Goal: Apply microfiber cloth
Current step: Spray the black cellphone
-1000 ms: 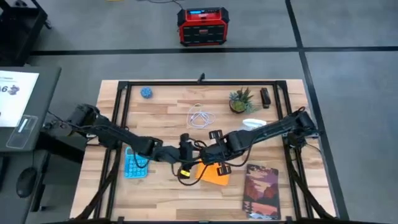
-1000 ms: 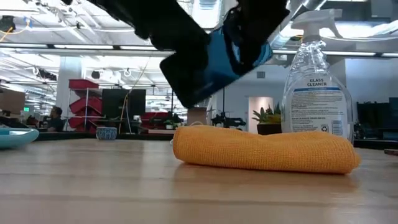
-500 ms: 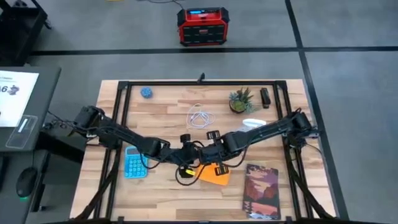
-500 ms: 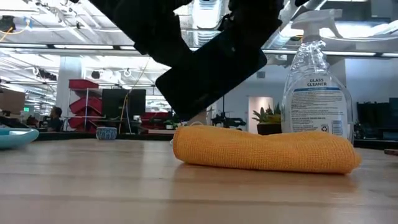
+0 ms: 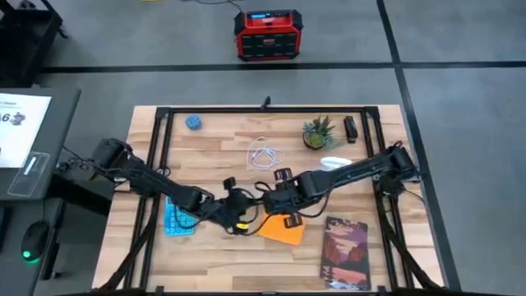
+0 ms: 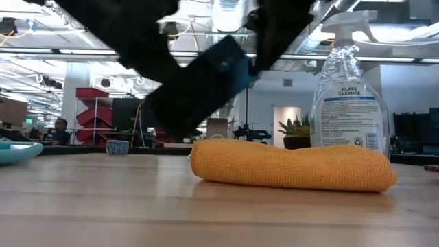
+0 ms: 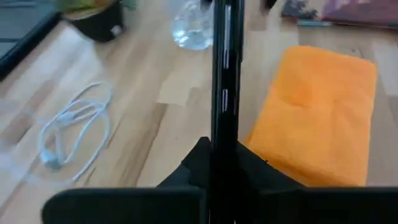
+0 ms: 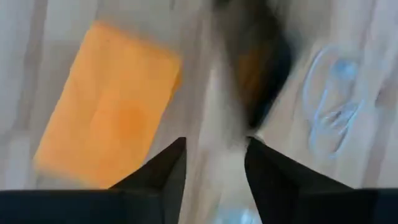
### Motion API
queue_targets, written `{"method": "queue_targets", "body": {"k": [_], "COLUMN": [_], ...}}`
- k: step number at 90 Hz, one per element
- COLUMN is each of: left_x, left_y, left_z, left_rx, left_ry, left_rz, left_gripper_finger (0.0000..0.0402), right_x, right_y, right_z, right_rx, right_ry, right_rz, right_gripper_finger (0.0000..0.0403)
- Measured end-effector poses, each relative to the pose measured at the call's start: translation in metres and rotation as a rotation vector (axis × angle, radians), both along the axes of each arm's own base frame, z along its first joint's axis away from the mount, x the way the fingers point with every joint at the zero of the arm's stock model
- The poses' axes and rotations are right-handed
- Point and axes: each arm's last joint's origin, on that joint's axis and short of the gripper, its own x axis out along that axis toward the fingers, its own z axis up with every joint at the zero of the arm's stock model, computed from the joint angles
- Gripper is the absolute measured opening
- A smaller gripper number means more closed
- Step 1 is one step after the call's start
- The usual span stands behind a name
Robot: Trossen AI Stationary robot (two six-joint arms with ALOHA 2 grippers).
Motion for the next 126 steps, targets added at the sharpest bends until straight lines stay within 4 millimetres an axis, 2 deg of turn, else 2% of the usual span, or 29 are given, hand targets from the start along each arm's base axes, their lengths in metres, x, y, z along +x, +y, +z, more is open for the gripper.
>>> {"method": "queue_targets", "body": {"k": [11, 24, 34, 45, 58, 70, 83, 90, 98, 110, 126], "left_x": [-0.028, -0.059, -0.075, -0.084, -0.081, -0.078, -0.077, -0.077, -0.077, -0.077, -0.077], "left_y": [0.001, 0.006, 0.011, 0.014, 0.014, 0.016, 0.017, 0.017, 0.017, 0.016, 0.015], "left_z": [0.008, 0.001, -0.005, -0.007, -0.005, -0.003, -0.003, -0.003, -0.003, -0.004, -0.007], "left_rx": [-0.051, -0.152, -0.226, -0.267, -0.265, -0.265, -0.265, -0.269, -0.276, -0.282, -0.291], "left_ry": [-0.191, -0.41, -0.566, -0.658, -0.672, -0.686, -0.685, -0.686, -0.683, -0.681, -0.653], "left_rz": [0.058, 0.026, 0.001, -0.001, 0.0, 0.021, 0.023, 0.024, 0.024, 0.022, 0.025], "left_gripper_finger": [0.0005, 0.0005, 0.0005, 0.0005, 0.0006, 0.0007, 0.0008, 0.0008, 0.0009, 0.0009, 0.0009], "right_x": [-0.011, -0.014, -0.02, -0.026, -0.029, -0.019, 0.003, 0.007, 0.014, 0.003, -0.02], "right_y": [0.012, 0.028, 0.038, 0.037, 0.022, 0.001, -0.018, -0.022, -0.02, -0.008, 0.008], "right_z": [-0.015, -0.04, -0.066, -0.096, -0.122, -0.127, -0.118, -0.116, -0.102, -0.087, -0.109], "right_rx": [0.025, 0.129, 0.221, 0.248, 0.252, 0.241, 0.202, 0.152, 0.128, 0.2, 0.292], "right_ry": [-0.014, -0.188, -0.236, -0.245, -0.293, -0.454, -0.641, -0.651, -0.699, -0.591, -0.329], "right_rz": [0.018, 0.016, -0.018, -0.101, -0.163, -0.155, -0.084, -0.055, -0.028, -0.024, -0.092], "right_gripper_finger": [0.0155, 0.0153, 0.0152, 0.0152, 0.0152, 0.0152, 0.0152, 0.0152, 0.0152, 0.0152, 0.0152]}}
